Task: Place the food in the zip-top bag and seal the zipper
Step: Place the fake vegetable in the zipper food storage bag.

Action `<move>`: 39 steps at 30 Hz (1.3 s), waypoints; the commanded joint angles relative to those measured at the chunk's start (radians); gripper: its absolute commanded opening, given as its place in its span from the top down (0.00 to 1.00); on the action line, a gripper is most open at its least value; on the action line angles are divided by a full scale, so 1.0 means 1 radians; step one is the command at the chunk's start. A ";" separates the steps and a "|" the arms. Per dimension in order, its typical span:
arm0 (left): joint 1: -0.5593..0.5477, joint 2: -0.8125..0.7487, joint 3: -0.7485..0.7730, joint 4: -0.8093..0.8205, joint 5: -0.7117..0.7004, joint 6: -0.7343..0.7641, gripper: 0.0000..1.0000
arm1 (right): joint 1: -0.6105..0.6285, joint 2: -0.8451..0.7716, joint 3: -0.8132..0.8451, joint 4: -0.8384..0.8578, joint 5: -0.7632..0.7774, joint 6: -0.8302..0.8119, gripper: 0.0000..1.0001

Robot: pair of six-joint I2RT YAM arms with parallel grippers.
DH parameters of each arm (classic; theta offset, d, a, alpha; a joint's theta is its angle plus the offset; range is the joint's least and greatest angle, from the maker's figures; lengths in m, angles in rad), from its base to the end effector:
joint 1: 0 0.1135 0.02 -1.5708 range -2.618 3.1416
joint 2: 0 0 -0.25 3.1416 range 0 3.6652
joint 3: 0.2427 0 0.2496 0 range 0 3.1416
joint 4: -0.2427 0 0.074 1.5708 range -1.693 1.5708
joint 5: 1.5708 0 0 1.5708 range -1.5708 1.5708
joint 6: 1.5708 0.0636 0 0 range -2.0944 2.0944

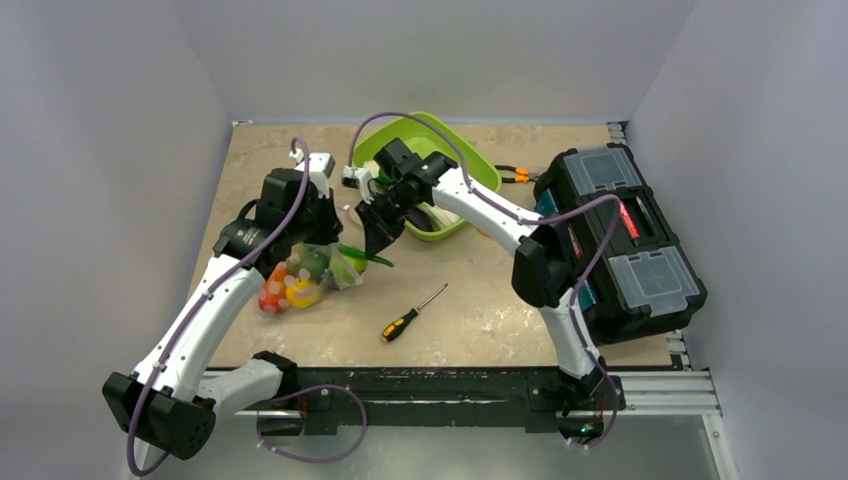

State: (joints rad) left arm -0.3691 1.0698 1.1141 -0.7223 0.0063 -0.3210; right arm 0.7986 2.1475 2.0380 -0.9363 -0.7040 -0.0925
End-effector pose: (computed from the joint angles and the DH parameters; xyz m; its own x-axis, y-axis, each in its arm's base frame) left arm 0.2297 -0.0893 0.3171 -0.6704 -0.0790 -0.7378 0.1621 0.9547 -0.2495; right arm 0.2950 0.3619 0.2502 -0.5298 -0.6449 -0.5508 -0.8249 0.2409 0.5114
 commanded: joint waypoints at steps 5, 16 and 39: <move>-0.016 -0.003 0.001 0.053 0.034 0.014 1.00 | -0.032 0.082 0.159 0.079 -0.069 0.099 0.93; -0.017 -0.008 -0.002 0.053 0.014 0.007 1.00 | -0.061 -0.100 -0.272 0.797 -0.078 0.633 0.57; -0.017 -0.044 -0.014 0.066 -0.003 0.000 1.00 | -0.094 -0.328 -0.667 0.828 0.217 0.574 0.52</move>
State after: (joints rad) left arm -0.3820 1.0584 1.0992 -0.7120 0.0109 -0.3218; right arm 0.7189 1.8133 1.4204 -0.2581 -0.4541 0.4568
